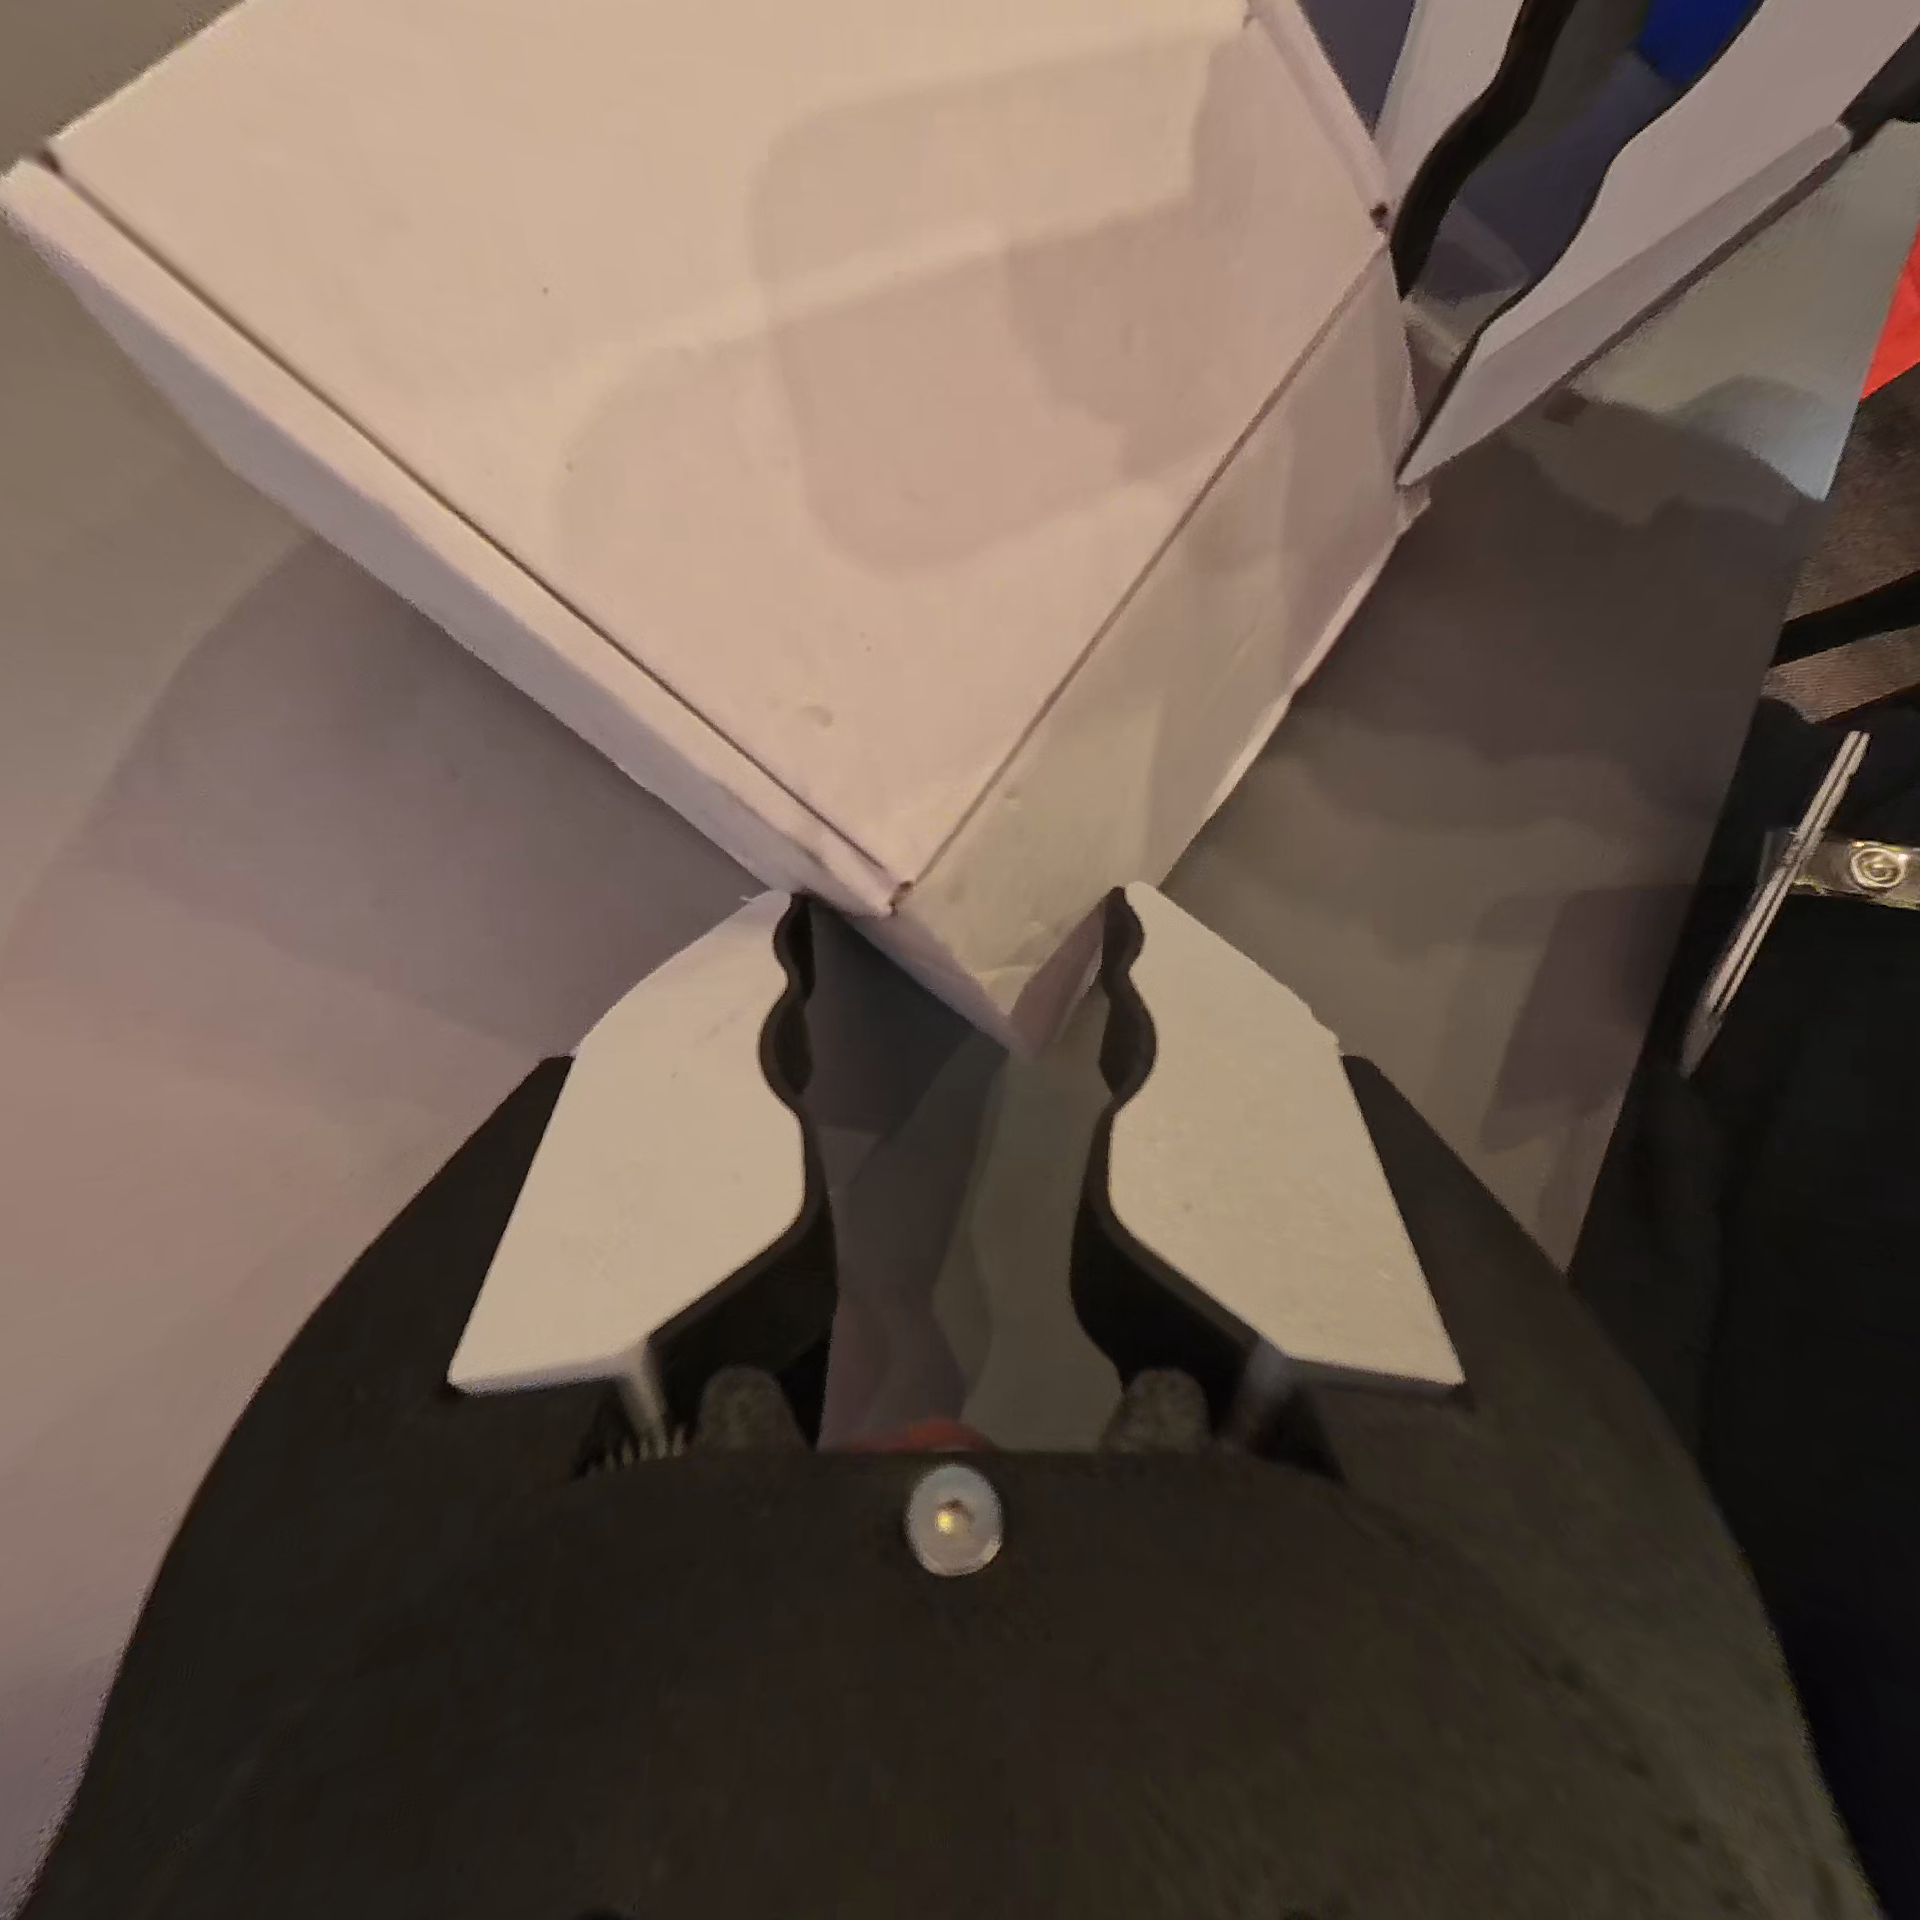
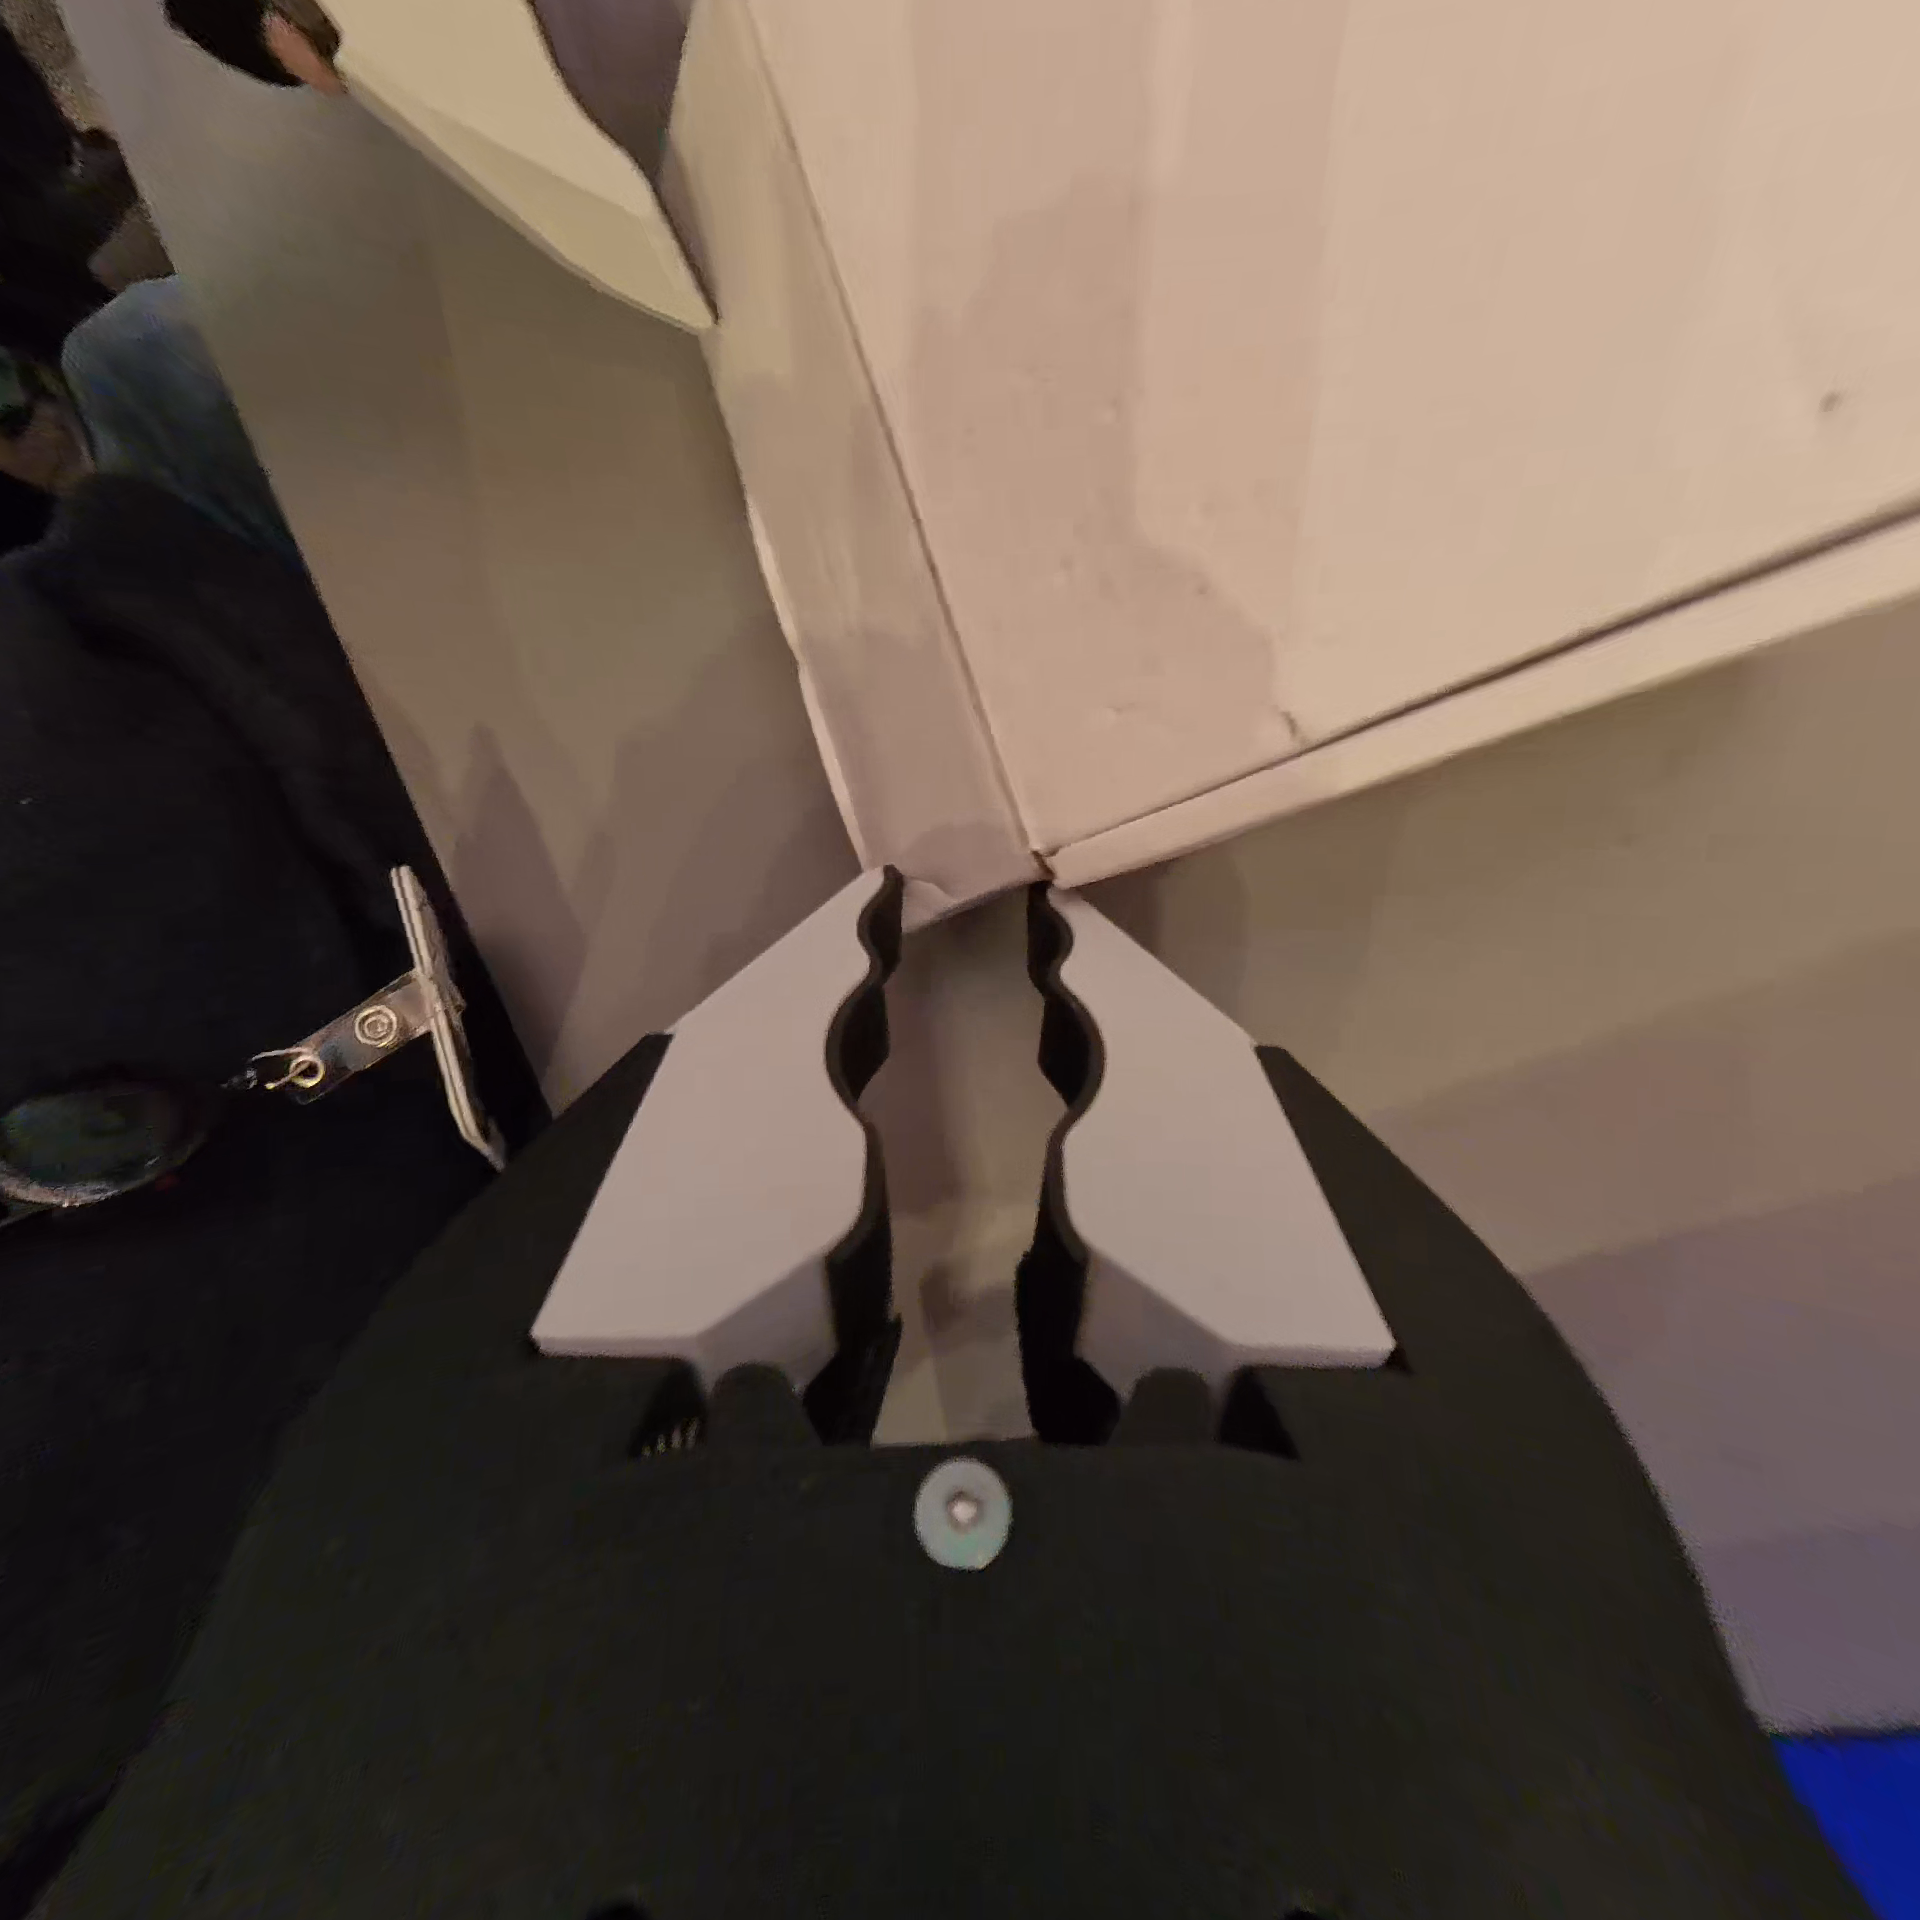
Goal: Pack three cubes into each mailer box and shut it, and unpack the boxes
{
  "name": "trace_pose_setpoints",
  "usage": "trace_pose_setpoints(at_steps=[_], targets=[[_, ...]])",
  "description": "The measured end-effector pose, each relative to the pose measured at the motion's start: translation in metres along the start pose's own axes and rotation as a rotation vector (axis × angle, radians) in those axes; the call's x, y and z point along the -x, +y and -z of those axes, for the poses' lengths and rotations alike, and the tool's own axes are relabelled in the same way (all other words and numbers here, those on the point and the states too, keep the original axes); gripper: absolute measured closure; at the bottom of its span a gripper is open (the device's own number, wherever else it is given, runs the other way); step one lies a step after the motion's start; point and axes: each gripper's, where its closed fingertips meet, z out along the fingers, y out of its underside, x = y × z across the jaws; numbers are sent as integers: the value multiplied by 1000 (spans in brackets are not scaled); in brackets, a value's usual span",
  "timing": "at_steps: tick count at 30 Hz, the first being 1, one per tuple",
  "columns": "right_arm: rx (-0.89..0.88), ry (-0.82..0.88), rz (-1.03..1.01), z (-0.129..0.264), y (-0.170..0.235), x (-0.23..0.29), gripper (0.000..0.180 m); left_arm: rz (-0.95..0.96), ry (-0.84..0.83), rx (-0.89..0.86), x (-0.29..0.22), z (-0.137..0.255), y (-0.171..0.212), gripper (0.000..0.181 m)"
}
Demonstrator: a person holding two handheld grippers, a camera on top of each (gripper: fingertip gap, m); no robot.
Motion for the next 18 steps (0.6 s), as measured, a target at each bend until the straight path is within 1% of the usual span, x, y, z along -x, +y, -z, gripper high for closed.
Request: trace_pose_setpoints(at_steps=[2,5,7,8,9,10,11,12,14,16,18], targets=[[-18,-8,-10,1,-1,-2,158,7,0,3,0,0,0,129],[-24,39,-14,3,0,-12,157,9,5,8,0,-2,0,132],[5,88,-38,4,5,-23,140,11,6,15,0,-3,-1,139],[24,107,-42,5,8,-26,134,15,10,17,0,-5,-1,142],[32,122,-35,7,9,-28,125,14,8,21,1,-5,-1,142],[41,136,-21,9,10,-30,121,13,12,22,1,-6,-1,142],[43,137,0,9,9,-31,118,7,18,23,1,-6,-1,140],[46,122,24,8,8,-30,121,-3,12,26,2,-6,-2,136],[54,123,61,4,5,-31,115,-19,8,39,3,-7,-4,126],[48,127,99,1,-1,-32,113,-57,-10,65,7,-9,-3,119],[47,122,125,-3,-6,-32,120,-81,-4,75,9,-12,-5,118]])
